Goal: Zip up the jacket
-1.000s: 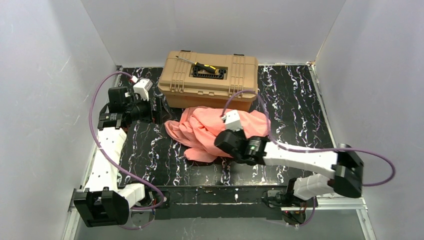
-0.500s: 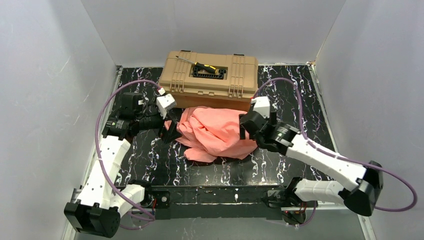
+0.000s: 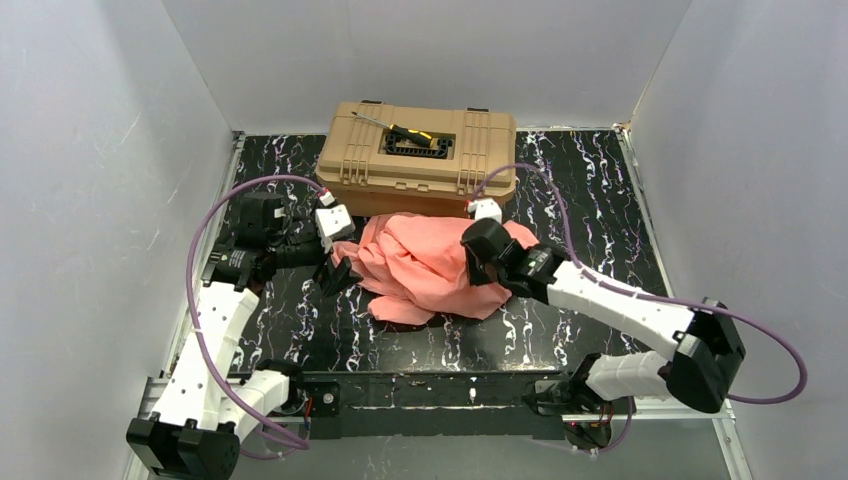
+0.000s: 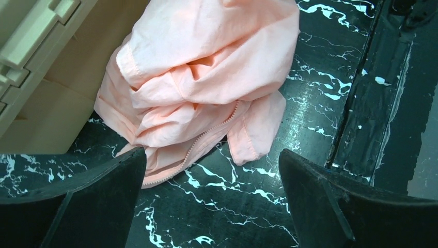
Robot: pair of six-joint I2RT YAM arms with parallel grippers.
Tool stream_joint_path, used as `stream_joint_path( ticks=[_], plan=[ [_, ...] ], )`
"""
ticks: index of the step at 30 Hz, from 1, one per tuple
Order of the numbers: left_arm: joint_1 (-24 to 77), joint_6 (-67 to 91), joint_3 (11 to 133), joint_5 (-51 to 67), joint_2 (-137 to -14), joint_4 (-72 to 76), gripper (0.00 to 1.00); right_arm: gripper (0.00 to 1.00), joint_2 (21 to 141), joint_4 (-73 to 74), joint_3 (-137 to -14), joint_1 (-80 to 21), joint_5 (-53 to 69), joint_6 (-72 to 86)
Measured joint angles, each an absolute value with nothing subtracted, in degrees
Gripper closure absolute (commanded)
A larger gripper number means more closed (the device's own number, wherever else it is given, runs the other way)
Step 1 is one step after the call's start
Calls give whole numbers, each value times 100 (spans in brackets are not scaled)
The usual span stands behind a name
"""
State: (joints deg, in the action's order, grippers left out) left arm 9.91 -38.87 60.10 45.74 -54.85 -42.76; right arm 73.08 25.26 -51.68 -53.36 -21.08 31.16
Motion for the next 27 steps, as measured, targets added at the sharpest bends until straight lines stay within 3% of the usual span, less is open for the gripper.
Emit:
stream_joint_path(
  ticks=[8, 12, 15, 23, 27],
  plan=[
    [1133, -4624, 5815, 5046, -5266, -3859, 1, 99, 6934, 3286, -7594, -5328, -2423, 2440],
    [1334, -4921, 5758, 5103, -5256, -3553, 1, 99, 6853, 3581, -8040, -5325, -2469, 2283],
    [1496, -4899, 5704, 5109, -5212, -3092, 1, 99, 7203, 4097, -8702, -5325, -2445, 2080],
    [2410, -3959, 5618, 4434, -5221, -1168, 1, 99, 8927, 4805, -12693, -5317, -1935, 1278],
    [2703, -3258, 6383, 4010, -5948, -434, 1, 99, 8914, 4751, -13218, -5317, -1328, 996]
  ],
)
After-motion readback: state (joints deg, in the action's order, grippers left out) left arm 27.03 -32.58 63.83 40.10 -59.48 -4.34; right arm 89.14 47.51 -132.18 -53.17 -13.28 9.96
